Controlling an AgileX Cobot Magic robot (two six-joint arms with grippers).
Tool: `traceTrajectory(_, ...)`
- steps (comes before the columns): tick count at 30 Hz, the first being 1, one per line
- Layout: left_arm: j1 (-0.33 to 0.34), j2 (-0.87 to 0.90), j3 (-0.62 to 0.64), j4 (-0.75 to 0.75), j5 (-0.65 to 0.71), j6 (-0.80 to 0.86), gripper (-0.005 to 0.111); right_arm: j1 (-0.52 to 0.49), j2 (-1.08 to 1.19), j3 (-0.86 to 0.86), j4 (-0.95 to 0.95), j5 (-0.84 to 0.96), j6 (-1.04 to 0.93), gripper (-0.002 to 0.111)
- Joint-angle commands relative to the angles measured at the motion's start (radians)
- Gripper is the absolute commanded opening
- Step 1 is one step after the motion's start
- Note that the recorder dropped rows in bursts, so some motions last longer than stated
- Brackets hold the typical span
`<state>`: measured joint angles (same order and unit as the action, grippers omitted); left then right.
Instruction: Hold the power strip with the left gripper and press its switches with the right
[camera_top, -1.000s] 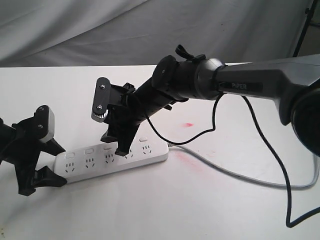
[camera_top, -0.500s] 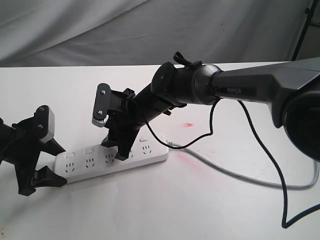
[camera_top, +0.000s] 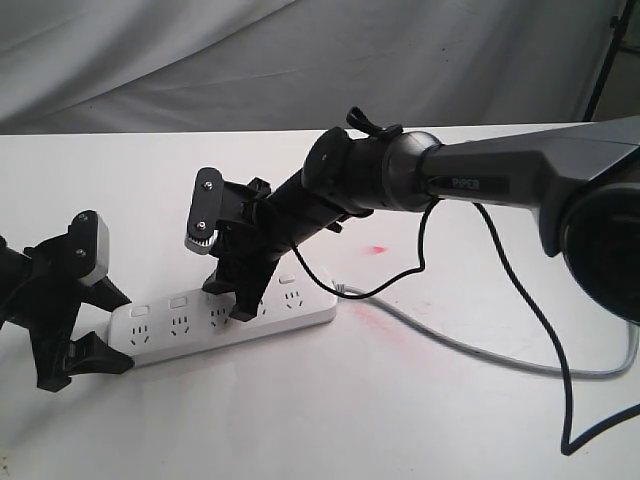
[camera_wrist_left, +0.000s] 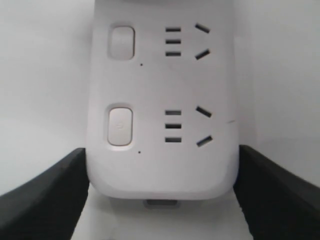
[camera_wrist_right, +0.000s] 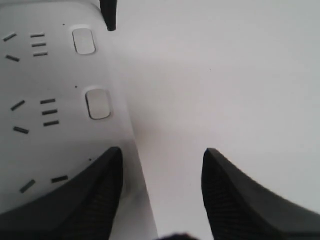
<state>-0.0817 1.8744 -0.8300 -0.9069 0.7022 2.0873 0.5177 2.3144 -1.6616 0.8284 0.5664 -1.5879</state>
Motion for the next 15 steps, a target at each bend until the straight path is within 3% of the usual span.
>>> traceTrajectory(1, 0.0, 0.0, -0.001, 0.004, 0.005, 0.005, 0.067, -0.003, 0.021, 0.001, -0.044, 0.011, -0.012, 0.047)
traceTrajectory(15, 0.0, 0.0, -0.001, 0.004, 0.005, 0.005, 0.067, -0.001, 0.062, 0.001, -0.059, 0.029, -0.034, 0.047)
